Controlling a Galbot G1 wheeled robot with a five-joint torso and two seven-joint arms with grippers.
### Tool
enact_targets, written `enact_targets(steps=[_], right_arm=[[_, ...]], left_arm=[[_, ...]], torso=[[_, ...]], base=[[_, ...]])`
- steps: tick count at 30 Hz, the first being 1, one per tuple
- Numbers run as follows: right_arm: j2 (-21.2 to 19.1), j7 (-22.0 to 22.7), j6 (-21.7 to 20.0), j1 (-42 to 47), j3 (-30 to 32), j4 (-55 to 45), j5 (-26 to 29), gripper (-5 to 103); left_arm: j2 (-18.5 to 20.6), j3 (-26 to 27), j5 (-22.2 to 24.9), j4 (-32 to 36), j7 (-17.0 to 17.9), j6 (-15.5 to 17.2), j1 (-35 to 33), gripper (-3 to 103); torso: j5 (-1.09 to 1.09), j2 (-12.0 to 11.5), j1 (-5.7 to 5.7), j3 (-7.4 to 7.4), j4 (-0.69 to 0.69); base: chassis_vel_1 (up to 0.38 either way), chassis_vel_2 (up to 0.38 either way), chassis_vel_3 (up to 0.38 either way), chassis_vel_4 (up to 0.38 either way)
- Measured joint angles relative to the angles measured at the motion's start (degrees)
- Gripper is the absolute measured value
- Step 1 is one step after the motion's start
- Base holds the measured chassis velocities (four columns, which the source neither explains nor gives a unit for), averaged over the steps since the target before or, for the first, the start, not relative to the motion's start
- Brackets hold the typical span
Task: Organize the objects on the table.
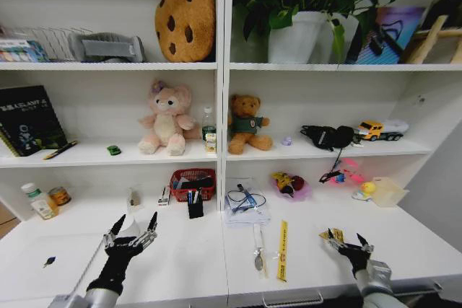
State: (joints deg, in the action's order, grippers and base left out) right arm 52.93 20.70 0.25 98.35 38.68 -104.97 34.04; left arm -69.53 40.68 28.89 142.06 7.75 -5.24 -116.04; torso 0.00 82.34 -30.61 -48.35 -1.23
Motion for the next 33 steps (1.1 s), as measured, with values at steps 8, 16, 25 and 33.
enact_targets(steps=[8, 16, 25, 33], right_arm=[[-0.12, 0.19, -0.94, -1.56, -1.41, 1.08, 0.29, 53], [-0.15, 0.19, -0.63, -1.38, -1.28, 1.42, 0.29, 26], [0.51, -1.4, 2.2, -1.74, -1.05, 1.38, -1.97, 1], [-1.29, -5.6, 5.75, -11.85, -2.89, 1.46, -1.04, 0]], left_arm=[[0.0, 0.0, 0.0, 0.0, 0.0, 0.0, 0.0, 100], [0.0, 0.0, 0.0, 0.0, 0.0, 0.0, 0.0, 100], [0.0, 0.0, -0.01, 0.0, 0.0, 0.0, 0.0, 100], [0.0, 0.0, 0.0, 0.0, 0.0, 0.0, 0.0, 100]], torso=[[0.0, 0.0, 0.0, 0.0, 0.0], [0.0, 0.0, 0.0, 0.0, 0.0], [0.0, 0.0, 0.0, 0.0, -0.02], [0.0, 0.0, 0.0, 0.0, 0.0]], base=[[0.0, 0.0, 0.0, 0.0], [0.0, 0.0, 0.0, 0.0], [0.0, 0.0, 0.0, 0.0], [0.0, 0.0, 0.0, 0.0]])
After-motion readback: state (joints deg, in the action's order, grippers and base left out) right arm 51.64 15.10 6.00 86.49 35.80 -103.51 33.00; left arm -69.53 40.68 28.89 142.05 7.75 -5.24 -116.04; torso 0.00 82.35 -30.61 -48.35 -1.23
